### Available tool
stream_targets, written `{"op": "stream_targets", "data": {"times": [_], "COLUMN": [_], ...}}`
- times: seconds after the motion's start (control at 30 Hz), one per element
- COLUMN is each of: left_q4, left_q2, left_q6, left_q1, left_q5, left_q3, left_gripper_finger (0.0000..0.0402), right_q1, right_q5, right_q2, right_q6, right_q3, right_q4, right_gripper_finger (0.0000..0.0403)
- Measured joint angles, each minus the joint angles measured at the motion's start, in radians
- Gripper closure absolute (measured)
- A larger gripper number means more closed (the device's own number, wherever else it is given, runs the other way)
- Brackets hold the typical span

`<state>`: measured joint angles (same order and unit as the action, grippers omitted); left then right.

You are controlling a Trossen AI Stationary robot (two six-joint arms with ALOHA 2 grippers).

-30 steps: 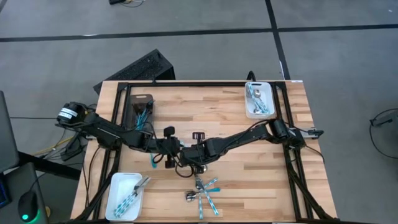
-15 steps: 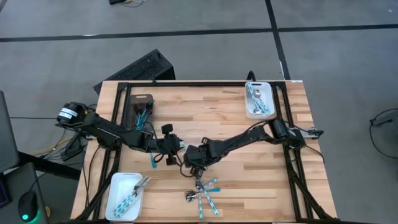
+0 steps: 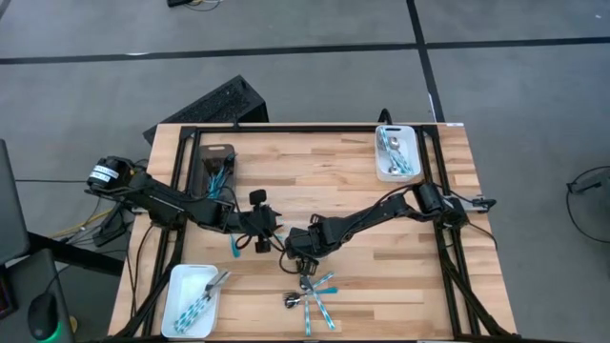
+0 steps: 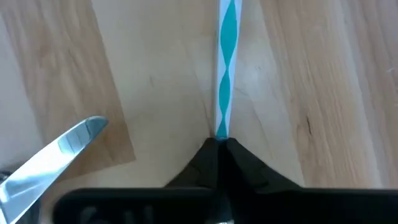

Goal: Sort silverware by color (type)
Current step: Put the blue patterned spoon into the top right white bin

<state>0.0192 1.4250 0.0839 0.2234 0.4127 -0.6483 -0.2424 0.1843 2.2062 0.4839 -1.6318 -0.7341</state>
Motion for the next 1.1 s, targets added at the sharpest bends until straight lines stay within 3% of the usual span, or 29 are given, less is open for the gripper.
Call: {"op": "stream_targets", "data": {"times": [0.17, 0.37, 0.67, 0.93, 1.1], "left_q4": [0.075, 0.097, 0.056, 0.031, -0.004], "left_q2": [0.0, 0.0, 0.0, 0.0, 0.0], "left_q6": [-0.085, -0.141, -0.105, -0.094, -0.082], "left_q1": [0.0, 0.0, -0.004, -0.012, -0.012], "left_q5": [-0.107, -0.262, -0.297, -0.295, -0.294], "left_q3": [0.0, 0.0, 0.0, 0.001, 0.001], "left_gripper_finger": [0.0268, 0.0264, 0.0238, 0.0237, 0.026], "right_q1": [0.003, 0.002, -0.036, -0.046, -0.045], "right_q5": [-0.051, -0.025, 0.151, 0.164, 0.167], "right_q2": [0.003, 0.006, 0.006, 0.006, 0.005], "right_q6": [-0.049, -0.13, -0.253, -0.276, -0.276], "right_q3": [-0.038, -0.117, -0.201, -0.264, -0.292], "right_q4": [-0.035, -0.099, -0.196, -0.242, -0.263], "right_gripper_finger": [0.0369, 0.0382, 0.0385, 0.0385, 0.0385]}}
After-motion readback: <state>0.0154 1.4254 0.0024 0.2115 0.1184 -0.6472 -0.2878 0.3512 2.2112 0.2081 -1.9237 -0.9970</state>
